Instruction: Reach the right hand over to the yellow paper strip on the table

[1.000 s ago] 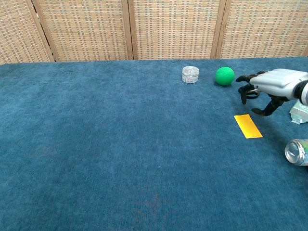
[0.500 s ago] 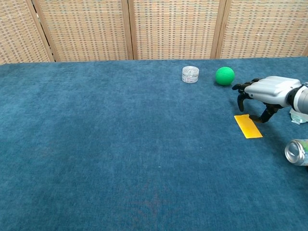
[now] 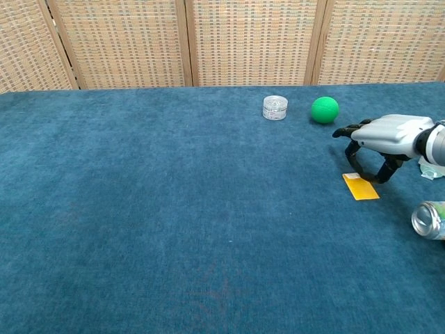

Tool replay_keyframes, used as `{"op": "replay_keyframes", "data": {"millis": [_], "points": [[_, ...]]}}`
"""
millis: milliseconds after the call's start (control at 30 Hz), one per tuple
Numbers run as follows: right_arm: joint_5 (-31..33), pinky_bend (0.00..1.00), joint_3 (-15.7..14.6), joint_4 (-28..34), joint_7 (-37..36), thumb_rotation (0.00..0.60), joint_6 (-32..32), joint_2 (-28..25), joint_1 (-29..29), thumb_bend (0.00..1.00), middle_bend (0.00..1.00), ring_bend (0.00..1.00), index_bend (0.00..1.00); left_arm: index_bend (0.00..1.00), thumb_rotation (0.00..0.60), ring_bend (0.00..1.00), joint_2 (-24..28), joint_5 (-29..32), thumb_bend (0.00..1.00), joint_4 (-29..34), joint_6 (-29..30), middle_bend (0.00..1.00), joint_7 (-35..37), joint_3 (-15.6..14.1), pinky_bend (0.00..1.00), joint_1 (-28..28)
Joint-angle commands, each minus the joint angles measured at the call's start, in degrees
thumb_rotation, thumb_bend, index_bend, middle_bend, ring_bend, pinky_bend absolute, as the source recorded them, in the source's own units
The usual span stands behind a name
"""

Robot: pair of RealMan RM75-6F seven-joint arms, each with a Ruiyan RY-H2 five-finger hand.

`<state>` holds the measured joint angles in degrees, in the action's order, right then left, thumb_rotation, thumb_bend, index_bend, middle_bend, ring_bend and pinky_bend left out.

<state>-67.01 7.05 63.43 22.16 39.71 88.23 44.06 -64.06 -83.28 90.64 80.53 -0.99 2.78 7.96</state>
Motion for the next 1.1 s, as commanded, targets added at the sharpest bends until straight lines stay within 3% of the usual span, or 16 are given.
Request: {"op": "replay_keyframes", "data": {"millis": [33,133,200,267,367,533,700,1100], "points": [[-1.73,0.00,-0.18,3.29,-1.68,0.600,1.70,-1.94,-0.48,0.65,0.00,0.00,0.56,0.00,0.600,0.00,0.00,0.01,0.00,-0.04,-0.01,0.00,0.01,0.01,0.00,0.02],[-3.53,0.00,-0.36,4.45,-3.18,0.600,3.61,-2.60,-0.98,0.65,0.00,0.00,0.56,0.00,0.600,0.00,-0.03,0.06,0.00,-0.08,-0.09,0.00,-0.01,-0.01,0.00,0.05],[-4.79,0.00,-0.30,4.47,-4.28,0.600,5.31,-2.50,-1.31,0.63,0.00,0.00,0.50,0.00,0.600,0.00,-0.06,0.06,0.00,-0.08,-0.12,0.00,-0.07,-0.02,0.00,0.08],[-5.92,0.00,-0.02,3.59,-5.22,0.600,7.52,-1.80,-1.67,0.62,0.00,0.00,0.37,0.00,0.600,0.00,-0.07,0.00,0.00,-0.05,-0.10,0.00,-0.11,-0.05,0.00,0.08],[-7.22,0.00,0.26,0.51,-5.94,0.600,10.33,0.19,-1.96,0.61,0.00,0.00,0.32,0.00,0.600,0.00,-0.11,-0.11,0.00,0.01,0.03,0.00,-0.23,-0.09,0.00,0.05],[-6.33,0.00,0.35,-3.42,-6.18,0.600,8.29,2.25,-1.12,0.61,0.00,0.00,0.32,0.00,0.600,0.00,-0.18,0.15,0.00,-0.07,-0.28,0.00,-0.39,-0.06,0.00,0.18],[-4.32,0.00,0.89,-7.22,-5.50,0.600,5.80,4.59,-0.18,0.44,0.00,0.00,0.32,0.00,0.600,0.00,-0.18,0.26,0.00,-0.11,-0.32,0.00,-0.38,0.00,0.00,0.24],[-3.94,0.00,0.83,-12.83,-6.58,0.600,3.99,7.83,0.64,0.41,0.00,0.00,0.44,0.00,0.600,0.00,-0.24,1.02,0.00,-0.34,-1.18,0.00,-0.34,0.19,0.00,0.60]]}}
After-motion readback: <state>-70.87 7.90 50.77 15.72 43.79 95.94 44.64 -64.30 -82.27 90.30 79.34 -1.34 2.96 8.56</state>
